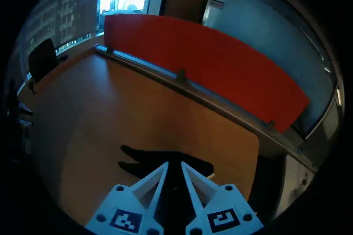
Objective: Fold towel
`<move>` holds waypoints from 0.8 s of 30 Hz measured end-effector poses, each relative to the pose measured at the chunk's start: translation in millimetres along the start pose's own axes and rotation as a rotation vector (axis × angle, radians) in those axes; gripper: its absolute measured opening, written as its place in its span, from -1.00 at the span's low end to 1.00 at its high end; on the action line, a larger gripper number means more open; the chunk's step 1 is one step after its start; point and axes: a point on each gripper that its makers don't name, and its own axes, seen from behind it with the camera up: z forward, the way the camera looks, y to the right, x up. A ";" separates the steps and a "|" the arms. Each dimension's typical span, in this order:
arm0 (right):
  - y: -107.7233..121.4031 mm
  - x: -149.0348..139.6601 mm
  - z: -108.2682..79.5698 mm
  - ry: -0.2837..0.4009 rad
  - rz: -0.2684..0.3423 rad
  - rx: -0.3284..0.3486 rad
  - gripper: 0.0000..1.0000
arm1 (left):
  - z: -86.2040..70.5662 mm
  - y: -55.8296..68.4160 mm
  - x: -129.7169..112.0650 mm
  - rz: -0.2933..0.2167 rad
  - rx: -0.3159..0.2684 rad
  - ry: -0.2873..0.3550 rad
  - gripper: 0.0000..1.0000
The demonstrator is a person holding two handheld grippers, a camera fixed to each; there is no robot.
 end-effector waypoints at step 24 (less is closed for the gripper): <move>36.4 -89.0 -44.3 -0.079 0.077 -0.062 -0.91 | 0.3 20.0 -0.6 0.027 -0.031 -0.010 0.81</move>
